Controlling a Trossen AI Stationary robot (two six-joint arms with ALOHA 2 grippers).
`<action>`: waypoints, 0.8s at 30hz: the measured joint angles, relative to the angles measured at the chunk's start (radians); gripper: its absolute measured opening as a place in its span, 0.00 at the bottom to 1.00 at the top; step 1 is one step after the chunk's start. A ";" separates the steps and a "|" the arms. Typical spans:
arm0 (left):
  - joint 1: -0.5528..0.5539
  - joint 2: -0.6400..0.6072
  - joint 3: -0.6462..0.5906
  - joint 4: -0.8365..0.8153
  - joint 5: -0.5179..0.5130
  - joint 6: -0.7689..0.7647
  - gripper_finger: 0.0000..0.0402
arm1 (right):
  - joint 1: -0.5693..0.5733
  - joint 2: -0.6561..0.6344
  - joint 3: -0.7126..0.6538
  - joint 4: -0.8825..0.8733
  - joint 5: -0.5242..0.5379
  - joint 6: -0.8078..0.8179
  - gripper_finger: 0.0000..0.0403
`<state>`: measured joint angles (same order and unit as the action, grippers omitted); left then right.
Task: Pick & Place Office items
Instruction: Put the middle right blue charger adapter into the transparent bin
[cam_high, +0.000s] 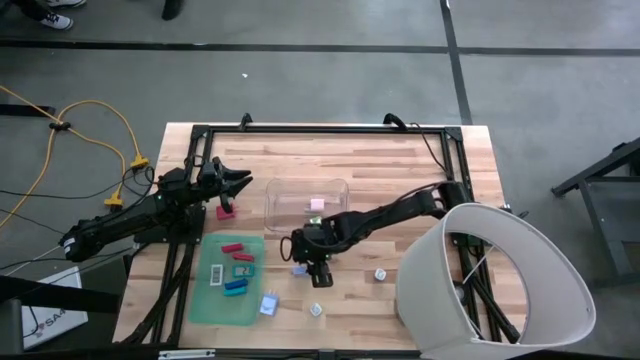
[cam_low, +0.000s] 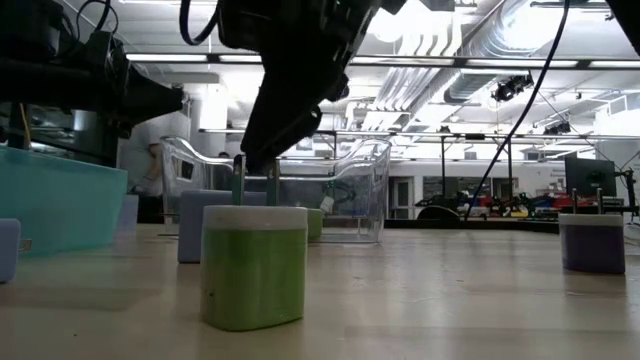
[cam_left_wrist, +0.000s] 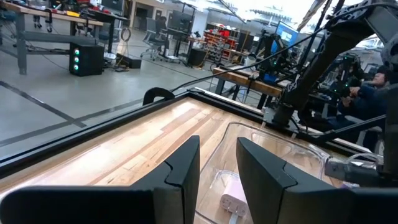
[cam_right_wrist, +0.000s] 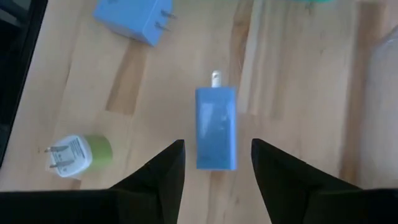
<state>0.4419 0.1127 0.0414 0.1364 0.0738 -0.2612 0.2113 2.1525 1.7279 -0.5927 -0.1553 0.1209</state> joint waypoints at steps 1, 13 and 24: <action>0.000 0.000 0.000 0.000 0.000 0.000 0.25 | 0.004 0.000 -0.009 0.008 -0.001 0.008 0.43; 0.000 0.000 0.000 0.000 0.000 0.000 0.25 | 0.025 0.000 -0.075 0.071 0.069 0.015 0.43; 0.000 0.000 0.000 0.000 0.000 0.000 0.25 | 0.025 -0.001 -0.124 0.149 0.079 0.031 0.43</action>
<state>0.4419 0.1127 0.0414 0.1360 0.0742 -0.2613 0.2363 2.1514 1.6040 -0.4438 -0.0765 0.1524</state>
